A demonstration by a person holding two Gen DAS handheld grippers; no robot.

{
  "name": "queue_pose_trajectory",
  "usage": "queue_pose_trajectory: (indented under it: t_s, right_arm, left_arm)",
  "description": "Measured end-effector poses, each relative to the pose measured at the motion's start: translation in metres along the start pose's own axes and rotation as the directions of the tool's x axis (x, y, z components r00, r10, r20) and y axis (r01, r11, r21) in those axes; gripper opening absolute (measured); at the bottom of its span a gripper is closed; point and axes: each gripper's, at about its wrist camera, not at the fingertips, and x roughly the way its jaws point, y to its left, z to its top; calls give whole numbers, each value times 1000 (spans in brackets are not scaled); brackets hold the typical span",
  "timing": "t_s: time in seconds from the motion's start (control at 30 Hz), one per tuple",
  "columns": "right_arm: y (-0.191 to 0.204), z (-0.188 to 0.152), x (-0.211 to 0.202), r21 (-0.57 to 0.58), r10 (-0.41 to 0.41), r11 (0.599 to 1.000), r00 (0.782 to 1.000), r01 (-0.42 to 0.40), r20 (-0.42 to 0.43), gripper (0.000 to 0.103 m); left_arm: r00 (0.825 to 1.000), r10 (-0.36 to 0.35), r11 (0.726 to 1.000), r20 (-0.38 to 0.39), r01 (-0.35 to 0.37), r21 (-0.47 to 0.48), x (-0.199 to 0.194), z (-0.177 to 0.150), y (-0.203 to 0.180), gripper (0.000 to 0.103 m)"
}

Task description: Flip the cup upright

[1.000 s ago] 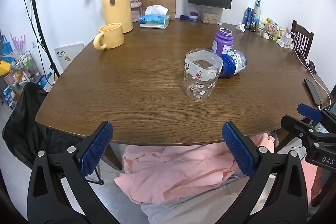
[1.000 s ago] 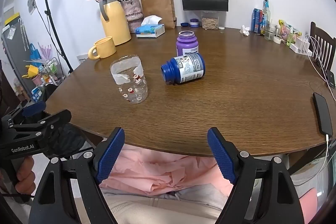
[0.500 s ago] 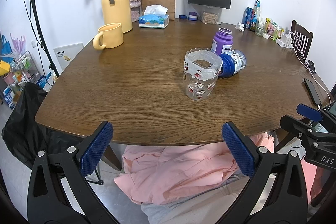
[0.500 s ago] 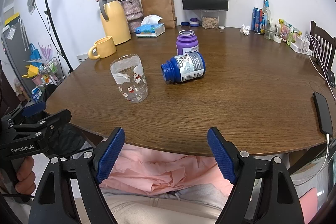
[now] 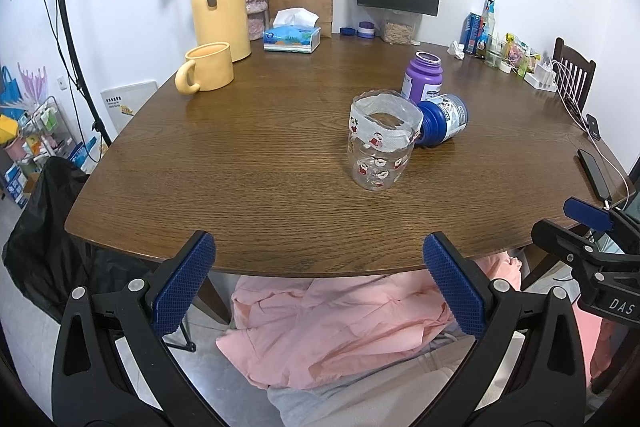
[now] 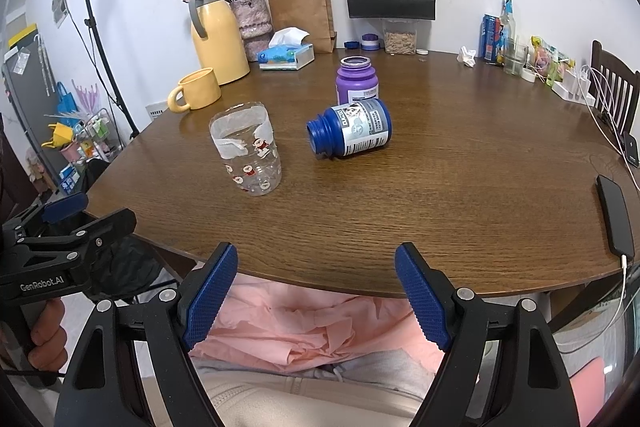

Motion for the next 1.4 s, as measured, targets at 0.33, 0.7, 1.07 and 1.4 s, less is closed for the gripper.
queue_pose_trajectory:
  t_s: [0.33,0.7,1.07,1.4]
  right_arm:
    - [0,-2,4,5,-1,1000,1000,1,0,85]
    - [-2,3,1,7,5,1000,1000,-5,-3,85]
    - [-2,2,3,7,9,1000,1000,-9,-7,85]
    - [-6,6,5,11,-5,1000,1000,5,16,85]
  left_arm:
    - [1000,0,1000,0,0,0,0,0,0,103]
    - [1000,-1,1000,0,1,0,0,0,0,103]
    - [1000,-2,1000,-2,2,0,0,0,-1,103]
    - [1000,-11,1000,5,11,23,4,4,-4,103]
